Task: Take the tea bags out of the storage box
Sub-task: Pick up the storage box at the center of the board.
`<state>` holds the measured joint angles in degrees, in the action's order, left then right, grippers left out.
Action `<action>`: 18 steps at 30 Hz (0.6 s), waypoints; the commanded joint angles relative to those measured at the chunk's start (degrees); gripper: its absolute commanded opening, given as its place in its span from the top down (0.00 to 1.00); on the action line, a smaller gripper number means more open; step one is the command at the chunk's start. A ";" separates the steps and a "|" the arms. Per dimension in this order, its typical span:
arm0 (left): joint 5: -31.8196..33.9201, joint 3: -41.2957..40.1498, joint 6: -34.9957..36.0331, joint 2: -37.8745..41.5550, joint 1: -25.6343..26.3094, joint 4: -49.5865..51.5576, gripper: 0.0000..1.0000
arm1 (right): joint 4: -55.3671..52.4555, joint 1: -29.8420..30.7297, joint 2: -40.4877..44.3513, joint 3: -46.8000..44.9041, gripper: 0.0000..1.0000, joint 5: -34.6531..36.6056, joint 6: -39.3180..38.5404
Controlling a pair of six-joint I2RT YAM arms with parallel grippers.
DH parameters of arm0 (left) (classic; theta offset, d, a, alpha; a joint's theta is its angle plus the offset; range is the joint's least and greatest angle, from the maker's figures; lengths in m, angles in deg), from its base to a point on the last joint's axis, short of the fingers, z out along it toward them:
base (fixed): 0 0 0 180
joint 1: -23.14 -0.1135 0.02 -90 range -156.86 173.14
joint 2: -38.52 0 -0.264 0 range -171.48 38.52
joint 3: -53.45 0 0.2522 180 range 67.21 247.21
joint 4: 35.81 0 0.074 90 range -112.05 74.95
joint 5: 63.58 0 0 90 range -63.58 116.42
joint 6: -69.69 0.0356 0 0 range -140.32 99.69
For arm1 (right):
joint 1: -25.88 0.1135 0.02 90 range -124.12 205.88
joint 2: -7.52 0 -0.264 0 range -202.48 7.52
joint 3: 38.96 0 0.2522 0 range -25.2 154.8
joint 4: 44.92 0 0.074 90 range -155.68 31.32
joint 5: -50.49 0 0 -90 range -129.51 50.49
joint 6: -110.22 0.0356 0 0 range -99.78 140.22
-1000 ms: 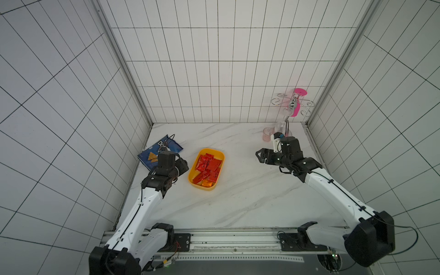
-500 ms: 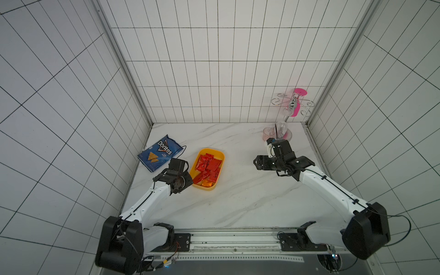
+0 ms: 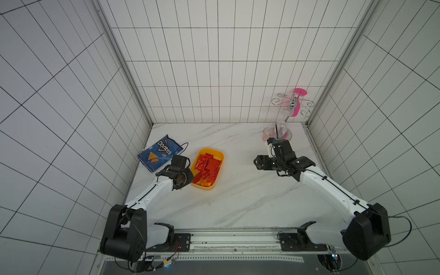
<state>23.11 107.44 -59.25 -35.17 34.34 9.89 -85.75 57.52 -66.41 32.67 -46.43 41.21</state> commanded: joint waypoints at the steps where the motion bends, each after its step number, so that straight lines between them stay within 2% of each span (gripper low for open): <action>1: -0.47 1.02 0.71 -1.43 0.05 -1.20 0.97 | -0.26 0.53 -0.44 1.27 0.16 -0.58 -0.65; 2: -0.47 1.09 0.78 -1.46 0.18 -1.18 1.00 | -0.26 0.53 -0.52 1.33 0.16 -1.02 -0.66; 6: 0.08 1.70 1.40 -0.69 0.89 0.02 1.00 | -0.70 1.34 -1.81 2.61 0.18 -2.76 -0.78; 10: 3.08 2.72 1.63 0.54 3.97 1.35 1.00 | -0.84 4.10 -4.91 6.07 0.22 -6.84 -1.63; 12: 3.92 3.18 1.98 0.88 5.25 2.04 1.00 | -0.88 6.63 -7.77 9.46 0.25 -9.96 -2.33; 18: 3.02 2.67 2.45 1.51 5.32 1.54 1.00 | -2.37 13.88 -20.83 22.65 0.33 -11.85 -3.55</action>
<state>25.30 109.08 -57.88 -34.93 39.61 11.66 -86.95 69.08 -82.84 49.47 -55.61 38.77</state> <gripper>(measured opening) 0.101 0.680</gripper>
